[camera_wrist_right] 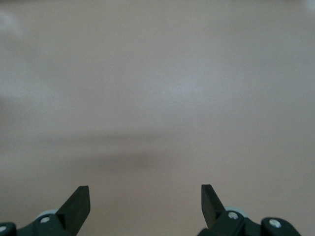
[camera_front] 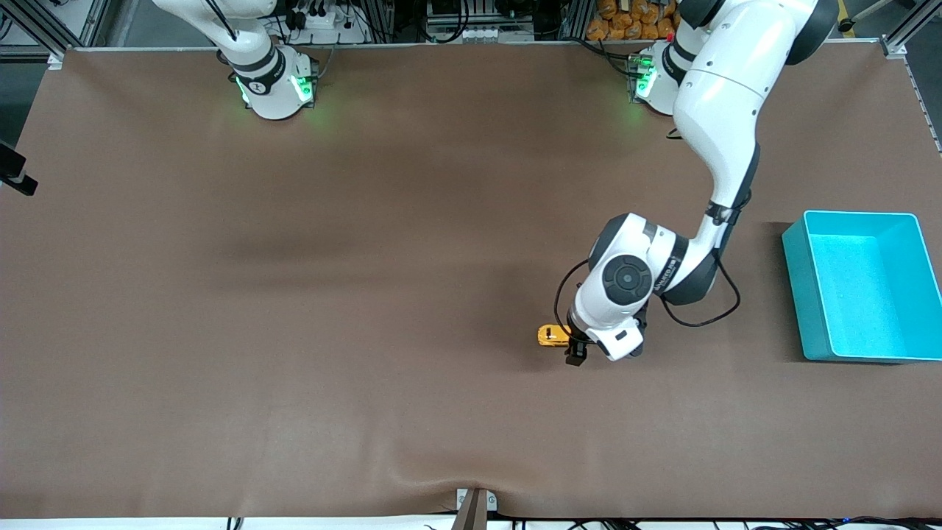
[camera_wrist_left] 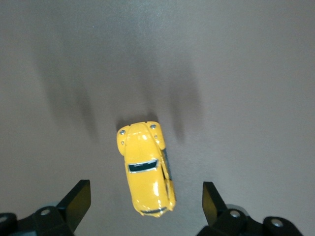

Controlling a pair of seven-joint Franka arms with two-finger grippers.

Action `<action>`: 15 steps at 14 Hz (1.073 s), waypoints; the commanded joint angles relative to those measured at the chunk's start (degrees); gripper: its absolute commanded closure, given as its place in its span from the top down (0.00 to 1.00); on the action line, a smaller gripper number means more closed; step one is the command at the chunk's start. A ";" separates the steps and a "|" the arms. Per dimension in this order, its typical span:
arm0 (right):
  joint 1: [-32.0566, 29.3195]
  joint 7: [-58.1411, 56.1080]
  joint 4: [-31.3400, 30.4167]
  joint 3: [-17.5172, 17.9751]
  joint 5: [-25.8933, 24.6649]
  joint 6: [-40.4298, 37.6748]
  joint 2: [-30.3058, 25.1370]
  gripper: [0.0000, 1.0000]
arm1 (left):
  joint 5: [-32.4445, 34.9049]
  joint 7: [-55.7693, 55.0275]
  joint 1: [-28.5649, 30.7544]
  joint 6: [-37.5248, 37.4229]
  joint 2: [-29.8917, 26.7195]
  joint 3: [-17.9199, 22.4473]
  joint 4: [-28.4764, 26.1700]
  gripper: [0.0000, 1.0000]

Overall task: Wind and store yellow beetle car
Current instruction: 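Lower the left gripper onto the car and close on it, then lift the yellow car with the left gripper and carry it over the bin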

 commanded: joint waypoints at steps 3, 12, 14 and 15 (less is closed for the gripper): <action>-1.01 0.26 -1.48 0.76 0.61 0.20 -0.97 1.00 | 2.79 0.82 -1.29 -0.63 3.50 0.70 1.30 1.00; -0.83 0.88 -1.22 0.85 0.61 0.29 -1.06 1.00 | 2.79 0.21 -1.64 0.17 4.74 0.70 1.57 1.00; -0.83 0.88 -1.31 0.85 0.70 0.29 -0.97 1.00 | 2.79 0.12 -1.73 0.87 4.65 0.78 1.66 1.00; -0.83 0.88 -1.31 0.85 0.70 0.20 -0.97 1.00 | 2.70 -0.23 -1.64 1.22 4.65 0.70 1.66 0.84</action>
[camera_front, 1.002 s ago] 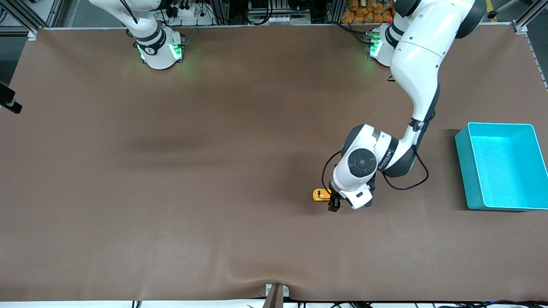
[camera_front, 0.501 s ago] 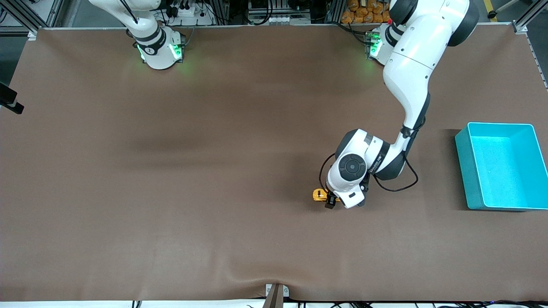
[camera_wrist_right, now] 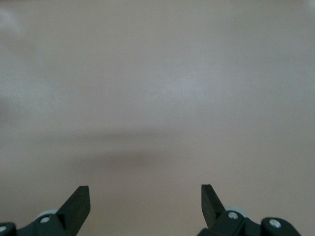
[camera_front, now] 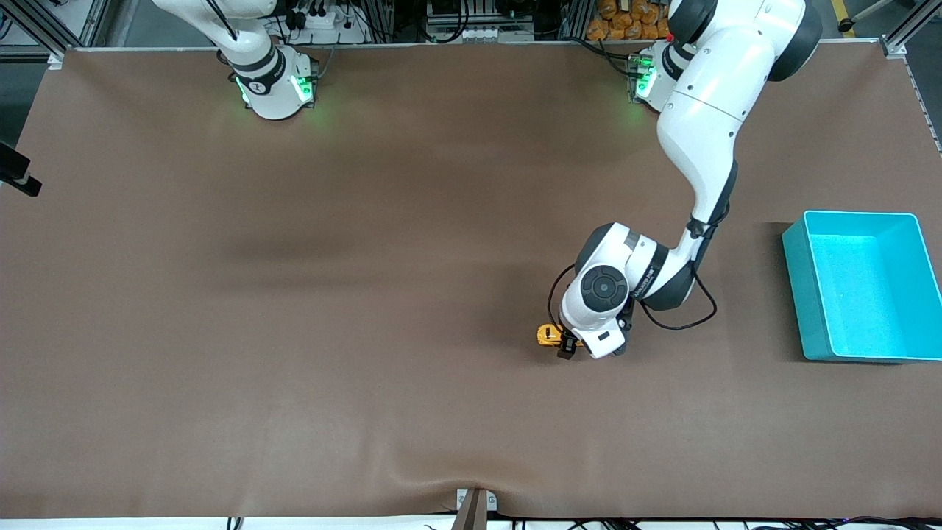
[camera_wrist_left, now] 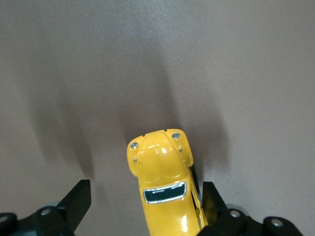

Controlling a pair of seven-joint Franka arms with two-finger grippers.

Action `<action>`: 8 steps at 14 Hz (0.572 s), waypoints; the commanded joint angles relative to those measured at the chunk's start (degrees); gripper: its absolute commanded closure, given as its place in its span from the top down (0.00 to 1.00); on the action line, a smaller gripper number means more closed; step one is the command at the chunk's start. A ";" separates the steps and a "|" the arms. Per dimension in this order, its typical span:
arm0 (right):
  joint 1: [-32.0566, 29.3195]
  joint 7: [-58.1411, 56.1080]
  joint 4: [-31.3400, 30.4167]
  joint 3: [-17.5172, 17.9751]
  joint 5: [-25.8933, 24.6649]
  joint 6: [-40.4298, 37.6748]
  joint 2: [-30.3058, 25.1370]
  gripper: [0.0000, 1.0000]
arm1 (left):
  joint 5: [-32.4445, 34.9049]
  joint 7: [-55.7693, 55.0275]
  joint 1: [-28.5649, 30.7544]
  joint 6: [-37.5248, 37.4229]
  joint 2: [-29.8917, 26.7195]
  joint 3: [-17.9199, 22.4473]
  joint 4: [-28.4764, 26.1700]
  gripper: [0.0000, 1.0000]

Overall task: Wind and store yellow beetle car
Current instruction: 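Lift the yellow car with the left gripper and carry it over the bin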

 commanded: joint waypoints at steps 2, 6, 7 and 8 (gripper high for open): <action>-0.83 0.82 -0.84 0.75 0.70 0.17 -0.79 1.00 | 1.19 -4.11 -0.64 1.24 0.61 0.55 1.67 0.13; -0.92 0.82 -0.84 0.75 0.79 0.43 -0.70 1.00 | 1.28 -6.94 -0.64 1.33 0.08 0.55 1.67 0.00; -0.92 0.82 -0.84 0.75 0.79 0.43 -0.70 1.00 | 1.37 -6.76 -0.55 1.33 -0.35 0.64 1.84 0.00; -0.83 0.82 -0.84 0.75 0.79 0.43 -0.70 1.00 | 1.46 -6.59 -0.38 1.33 -0.97 0.81 2.02 0.00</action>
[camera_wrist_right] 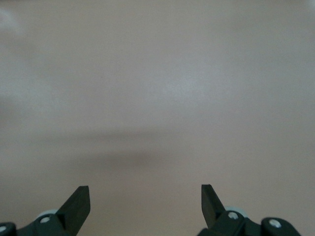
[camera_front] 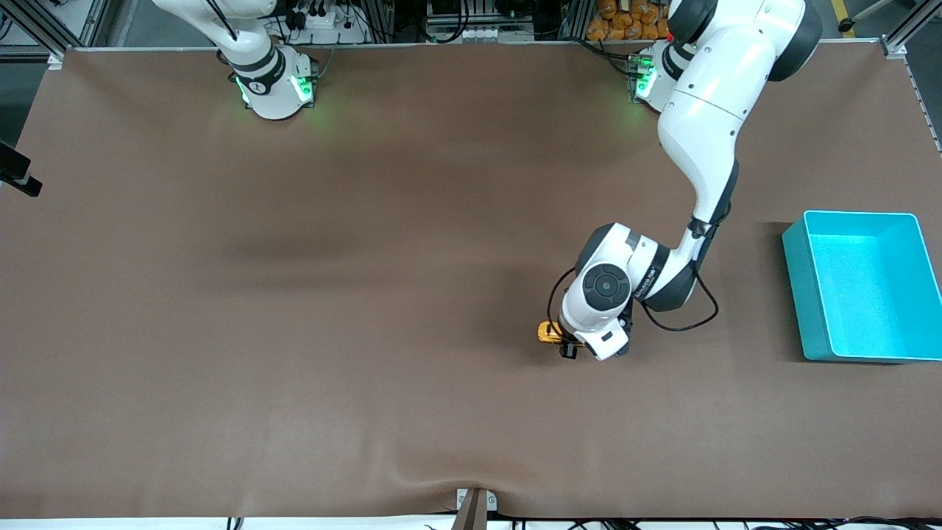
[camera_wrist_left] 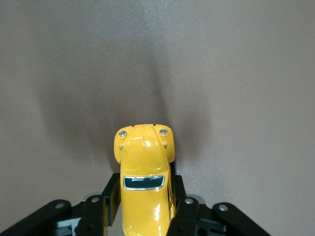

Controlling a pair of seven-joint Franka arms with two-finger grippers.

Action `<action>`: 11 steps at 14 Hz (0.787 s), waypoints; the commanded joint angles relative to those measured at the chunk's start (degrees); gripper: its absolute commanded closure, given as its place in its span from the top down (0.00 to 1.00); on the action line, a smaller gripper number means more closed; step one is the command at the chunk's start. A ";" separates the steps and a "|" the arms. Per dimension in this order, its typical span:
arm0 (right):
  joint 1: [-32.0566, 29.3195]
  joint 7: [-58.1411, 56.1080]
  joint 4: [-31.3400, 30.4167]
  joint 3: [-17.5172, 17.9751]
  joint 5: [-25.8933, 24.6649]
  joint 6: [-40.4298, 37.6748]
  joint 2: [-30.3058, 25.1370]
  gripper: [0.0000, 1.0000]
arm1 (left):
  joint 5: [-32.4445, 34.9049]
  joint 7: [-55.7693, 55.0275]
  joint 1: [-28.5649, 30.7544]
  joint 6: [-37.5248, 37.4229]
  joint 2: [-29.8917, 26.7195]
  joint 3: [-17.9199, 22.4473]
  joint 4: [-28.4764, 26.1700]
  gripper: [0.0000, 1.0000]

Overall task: Wind and store yellow beetle car
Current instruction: 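Lift the yellow car with the left gripper and carry it over the bin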

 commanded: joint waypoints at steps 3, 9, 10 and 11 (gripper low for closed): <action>-0.83 0.86 -0.69 0.73 0.78 0.40 -0.80 1.00 | 2.59 -0.15 0.42 -0.56 -3.42 0.77 0.86 0.00; -0.74 0.86 -0.69 0.73 0.70 0.49 -0.80 1.00 | 4.18 7.92 4.72 -7.31 -10.10 0.60 0.69 0.00; -0.74 0.86 -0.69 0.73 0.70 0.66 -0.71 1.00 | 4.09 10.12 5.69 -8.99 -11.24 0.60 0.69 0.00; -0.74 0.86 -0.69 0.73 0.70 0.92 -0.71 1.00 | 4.18 12.14 6.48 -10.39 -12.38 0.51 0.69 0.00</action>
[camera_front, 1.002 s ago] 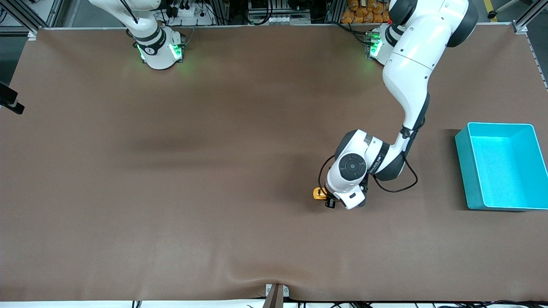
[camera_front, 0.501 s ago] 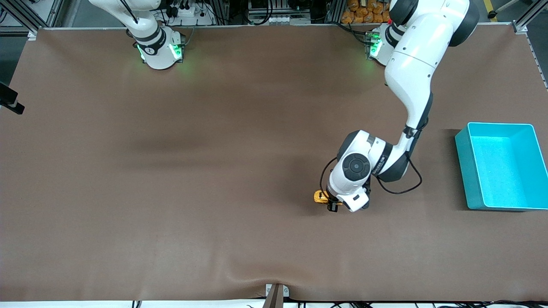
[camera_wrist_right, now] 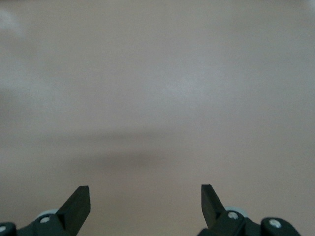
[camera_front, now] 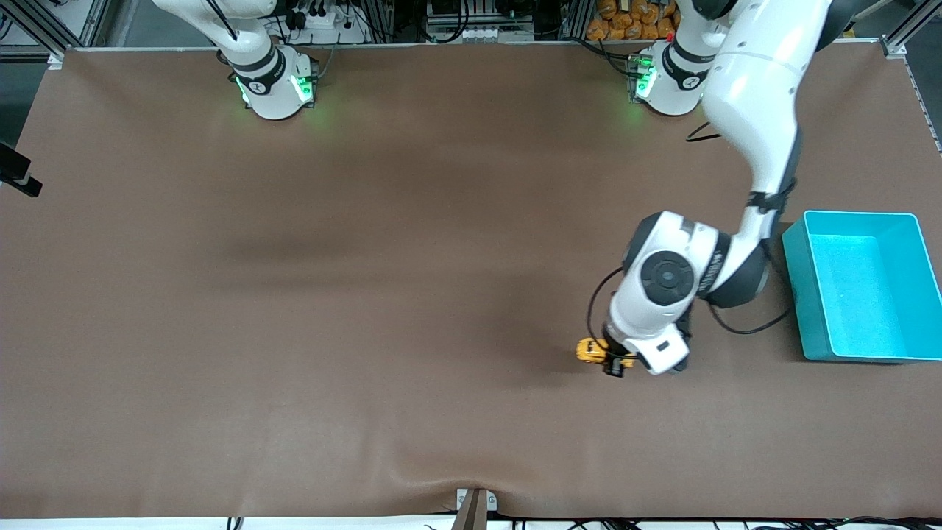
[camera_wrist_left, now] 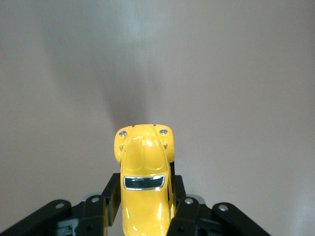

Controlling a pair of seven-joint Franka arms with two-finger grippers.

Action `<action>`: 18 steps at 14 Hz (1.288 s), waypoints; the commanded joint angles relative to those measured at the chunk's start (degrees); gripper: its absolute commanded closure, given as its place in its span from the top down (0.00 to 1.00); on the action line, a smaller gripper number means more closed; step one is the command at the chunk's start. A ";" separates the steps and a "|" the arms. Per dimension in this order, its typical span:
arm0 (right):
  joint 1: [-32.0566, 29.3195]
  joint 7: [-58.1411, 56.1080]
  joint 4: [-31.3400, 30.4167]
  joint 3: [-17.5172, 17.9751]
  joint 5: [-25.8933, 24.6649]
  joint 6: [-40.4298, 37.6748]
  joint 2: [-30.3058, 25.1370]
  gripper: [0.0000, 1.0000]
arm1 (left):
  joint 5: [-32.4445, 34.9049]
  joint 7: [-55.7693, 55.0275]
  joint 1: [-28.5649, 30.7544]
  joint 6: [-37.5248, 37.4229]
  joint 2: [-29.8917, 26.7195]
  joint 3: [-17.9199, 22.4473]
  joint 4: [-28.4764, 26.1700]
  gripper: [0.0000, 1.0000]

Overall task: Wind and store yellow beetle car
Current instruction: 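Lift the yellow car with the left gripper and carry it over the bin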

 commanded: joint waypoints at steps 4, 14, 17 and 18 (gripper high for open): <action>-0.74 0.83 -0.68 0.69 0.69 0.50 -0.62 1.00 | 0.86 12.53 5.09 -8.65 -7.08 -0.36 -1.41 0.00; -0.83 0.83 -0.77 0.69 0.69 0.59 -0.62 1.00 | 0.33 36.61 15.46 -17.01 -15.34 -0.97 -6.93 0.00; -0.83 0.83 -0.68 0.69 0.78 0.15 -0.71 1.00 | 0.25 43.29 18.45 -17.01 -17.63 -1.06 -9.05 0.00; -0.83 0.83 -0.68 0.69 0.78 0.15 -0.62 1.00 | 0.25 45.49 19.42 -17.01 -18.42 -1.06 -9.93 0.00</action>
